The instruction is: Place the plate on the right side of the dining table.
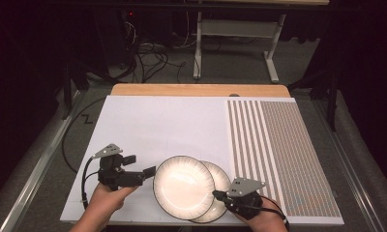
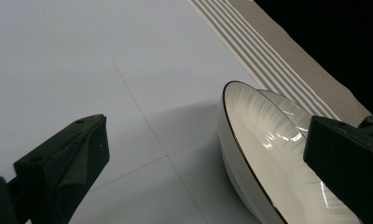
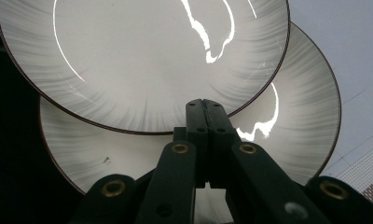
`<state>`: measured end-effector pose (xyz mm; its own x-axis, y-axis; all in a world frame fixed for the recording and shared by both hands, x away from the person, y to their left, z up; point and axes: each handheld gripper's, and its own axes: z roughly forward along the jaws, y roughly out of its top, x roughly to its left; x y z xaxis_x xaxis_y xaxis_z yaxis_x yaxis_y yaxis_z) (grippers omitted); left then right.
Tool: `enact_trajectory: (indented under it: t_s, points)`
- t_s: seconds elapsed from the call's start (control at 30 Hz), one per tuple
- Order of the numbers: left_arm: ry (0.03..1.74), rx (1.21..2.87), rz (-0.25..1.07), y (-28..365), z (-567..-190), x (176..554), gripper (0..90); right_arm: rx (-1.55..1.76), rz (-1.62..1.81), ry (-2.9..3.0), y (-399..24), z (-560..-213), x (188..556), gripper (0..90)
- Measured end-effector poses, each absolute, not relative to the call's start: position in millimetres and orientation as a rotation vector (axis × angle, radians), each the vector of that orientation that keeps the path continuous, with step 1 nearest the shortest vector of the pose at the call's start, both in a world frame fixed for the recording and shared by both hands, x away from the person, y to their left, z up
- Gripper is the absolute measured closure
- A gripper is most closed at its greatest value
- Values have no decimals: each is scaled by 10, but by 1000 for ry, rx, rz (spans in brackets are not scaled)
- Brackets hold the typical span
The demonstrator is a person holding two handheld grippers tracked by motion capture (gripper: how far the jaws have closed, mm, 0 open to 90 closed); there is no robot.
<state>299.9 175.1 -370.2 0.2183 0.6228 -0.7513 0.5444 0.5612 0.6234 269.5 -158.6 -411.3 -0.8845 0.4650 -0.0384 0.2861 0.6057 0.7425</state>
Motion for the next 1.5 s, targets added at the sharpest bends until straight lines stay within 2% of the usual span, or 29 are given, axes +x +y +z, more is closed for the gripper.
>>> enact_trajectory:
  t_s: [1.0, 1.5]
  points:
    - [1677, 1100, -249, 1838, -3759, 3136, 8, 607, 1143, 2603, -1586, -4115, 2700, 900]
    - [1763, 1101, -367, 1761, -3818, 3145, 12, 607, 1139, 2602, -1586, -4116, 2699, 900]
